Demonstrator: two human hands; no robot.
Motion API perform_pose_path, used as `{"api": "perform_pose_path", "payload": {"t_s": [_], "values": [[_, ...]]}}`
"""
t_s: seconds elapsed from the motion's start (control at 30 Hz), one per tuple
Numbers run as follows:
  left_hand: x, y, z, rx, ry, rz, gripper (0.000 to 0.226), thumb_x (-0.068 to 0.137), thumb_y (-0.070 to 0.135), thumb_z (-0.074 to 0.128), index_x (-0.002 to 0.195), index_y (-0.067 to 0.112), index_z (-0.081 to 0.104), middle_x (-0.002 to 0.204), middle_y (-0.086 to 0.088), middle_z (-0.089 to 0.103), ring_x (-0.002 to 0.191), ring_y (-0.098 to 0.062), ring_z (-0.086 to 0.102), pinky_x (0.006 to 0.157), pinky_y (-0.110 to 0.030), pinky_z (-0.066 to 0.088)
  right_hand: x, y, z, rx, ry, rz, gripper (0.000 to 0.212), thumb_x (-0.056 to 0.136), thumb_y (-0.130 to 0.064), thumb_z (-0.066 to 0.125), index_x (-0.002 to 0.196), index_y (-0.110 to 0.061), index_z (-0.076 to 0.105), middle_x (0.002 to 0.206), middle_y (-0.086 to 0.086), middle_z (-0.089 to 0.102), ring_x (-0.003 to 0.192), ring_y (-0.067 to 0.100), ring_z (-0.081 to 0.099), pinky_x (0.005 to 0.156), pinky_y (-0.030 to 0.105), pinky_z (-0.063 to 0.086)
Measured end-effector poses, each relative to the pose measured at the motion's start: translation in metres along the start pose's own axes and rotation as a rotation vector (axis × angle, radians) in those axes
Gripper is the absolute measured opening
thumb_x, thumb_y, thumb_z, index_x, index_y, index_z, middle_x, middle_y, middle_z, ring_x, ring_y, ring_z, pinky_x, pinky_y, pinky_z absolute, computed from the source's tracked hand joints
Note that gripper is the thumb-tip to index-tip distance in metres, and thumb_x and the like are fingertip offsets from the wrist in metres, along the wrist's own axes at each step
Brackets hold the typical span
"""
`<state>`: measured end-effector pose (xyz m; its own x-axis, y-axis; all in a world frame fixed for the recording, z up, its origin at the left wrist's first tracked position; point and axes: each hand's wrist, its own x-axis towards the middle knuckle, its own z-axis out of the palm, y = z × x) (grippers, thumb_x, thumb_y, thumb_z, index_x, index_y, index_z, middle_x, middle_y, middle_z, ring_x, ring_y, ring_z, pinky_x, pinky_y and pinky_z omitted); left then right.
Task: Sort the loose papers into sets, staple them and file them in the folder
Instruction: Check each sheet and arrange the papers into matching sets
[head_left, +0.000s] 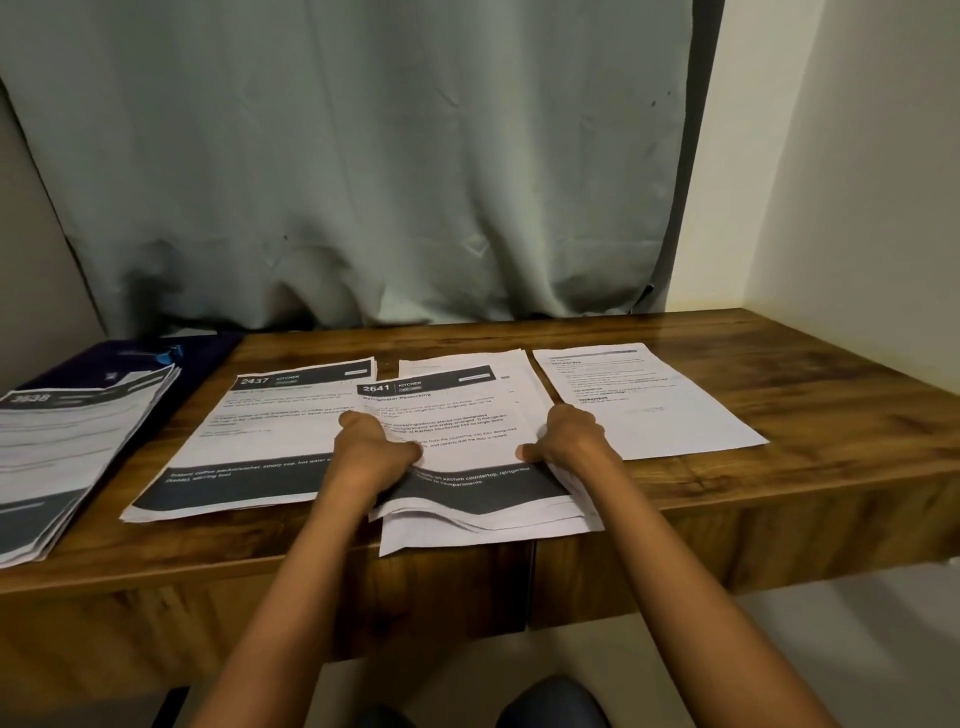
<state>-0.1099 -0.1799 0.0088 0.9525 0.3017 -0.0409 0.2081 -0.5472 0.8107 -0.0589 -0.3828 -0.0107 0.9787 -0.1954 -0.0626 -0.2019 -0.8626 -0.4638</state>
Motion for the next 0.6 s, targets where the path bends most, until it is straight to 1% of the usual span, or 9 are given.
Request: {"api": "perform_pose_path", "payload": {"t_s": [0.03, 0.07, 0.13, 0.2, 0.27, 0.33, 0.4, 0.5, 0.6], "values": [[0.003, 0.0, 0.0, -0.077, -0.009, -0.009, 0.061, 0.081, 0.016, 0.073, 0.128, -0.003, 0.038, 0.126, -0.018, 0.053, 0.113, -0.035, 0.054, 0.085, -0.031, 0.044, -0.001, 0.0, 0.001, 0.001, 0.005, 0.002, 0.061, 0.076, -0.043, 0.076, 0.118, -0.008, 0.05, 0.123, 0.011, 0.056, 0.11, 0.028, 0.053, 0.077, 0.03, 0.04], [0.005, 0.001, 0.0, -0.169, -0.026, -0.03, 0.054, 0.079, 0.014, 0.074, 0.122, 0.0, 0.044, 0.12, -0.017, 0.057, 0.106, -0.034, 0.058, 0.085, -0.034, 0.049, -0.001, 0.0, 0.001, 0.002, 0.01, 0.005, 0.061, 0.076, -0.044, 0.076, 0.118, -0.008, 0.05, 0.123, 0.012, 0.055, 0.11, 0.028, 0.052, 0.077, 0.03, 0.039], [0.007, 0.004, -0.002, -0.379, -0.102, -0.113, 0.047, 0.076, 0.008, 0.076, 0.112, 0.004, 0.047, 0.109, -0.018, 0.062, 0.093, -0.036, 0.064, 0.082, -0.044, 0.056, -0.002, 0.0, 0.003, 0.008, 0.016, 0.016, 0.063, 0.076, -0.045, 0.076, 0.119, -0.009, 0.049, 0.124, 0.012, 0.055, 0.111, 0.028, 0.052, 0.078, 0.031, 0.039], [0.008, 0.005, -0.003, -0.489, -0.179, -0.152, 0.051, 0.073, 0.001, 0.077, 0.116, 0.002, 0.049, 0.107, -0.022, 0.065, 0.088, -0.038, 0.067, 0.076, -0.047, 0.058, -0.003, 0.0, 0.003, 0.009, 0.023, 0.022, 0.065, 0.075, -0.045, 0.076, 0.121, -0.009, 0.048, 0.125, 0.012, 0.054, 0.112, 0.029, 0.051, 0.081, 0.032, 0.041], [0.009, 0.005, -0.003, -0.488, -0.208, -0.106, 0.047, 0.074, -0.004, 0.074, 0.118, 0.001, 0.057, 0.107, -0.02, 0.067, 0.088, -0.036, 0.068, 0.077, -0.044, 0.057, -0.005, 0.0, 0.003, 0.011, 0.033, 0.026, 0.067, 0.076, -0.045, 0.075, 0.124, -0.009, 0.046, 0.127, 0.012, 0.052, 0.115, 0.029, 0.05, 0.086, 0.033, 0.042], [0.009, 0.003, -0.002, -0.44, -0.196, -0.034, 0.036, 0.076, -0.005, 0.071, 0.11, 0.004, 0.065, 0.108, -0.016, 0.069, 0.091, -0.033, 0.068, 0.083, -0.042, 0.056, -0.006, 0.0, 0.003, 0.013, 0.037, 0.028, 0.069, 0.076, -0.046, 0.075, 0.126, -0.009, 0.046, 0.128, 0.013, 0.051, 0.116, 0.03, 0.049, 0.087, 0.034, 0.042], [0.007, 0.0, 0.0, -0.394, -0.176, 0.016, 0.032, 0.076, -0.003, 0.072, 0.106, 0.008, 0.067, 0.108, -0.011, 0.07, 0.092, -0.03, 0.067, 0.087, -0.043, 0.055, -0.008, 0.0, 0.002, 0.017, 0.036, 0.022, 0.068, 0.076, -0.046, 0.075, 0.125, -0.009, 0.046, 0.128, 0.013, 0.052, 0.116, 0.029, 0.049, 0.087, 0.034, 0.043], [0.007, -0.004, -0.001, -0.343, -0.117, 0.037, 0.034, 0.075, -0.001, 0.073, 0.108, 0.008, 0.065, 0.105, -0.006, 0.068, 0.094, -0.028, 0.065, 0.084, -0.037, 0.055, -0.011, -0.001, -0.001, 0.0, 0.022, 0.0, 0.063, 0.078, -0.044, 0.074, 0.123, -0.009, 0.048, 0.127, 0.012, 0.052, 0.114, 0.028, 0.049, 0.082, 0.032, 0.041], [0.007, -0.004, -0.005, -0.43, -0.129, -0.006, 0.038, 0.074, -0.003, 0.072, 0.11, 0.004, 0.063, 0.107, -0.012, 0.069, 0.089, -0.031, 0.067, 0.077, -0.038, 0.057, -0.015, -0.002, -0.008, 0.027, 0.015, -0.026, 0.056, 0.079, -0.04, 0.074, 0.119, -0.009, 0.05, 0.123, 0.011, 0.054, 0.109, 0.026, 0.053, 0.08, 0.031, 0.043]]}}
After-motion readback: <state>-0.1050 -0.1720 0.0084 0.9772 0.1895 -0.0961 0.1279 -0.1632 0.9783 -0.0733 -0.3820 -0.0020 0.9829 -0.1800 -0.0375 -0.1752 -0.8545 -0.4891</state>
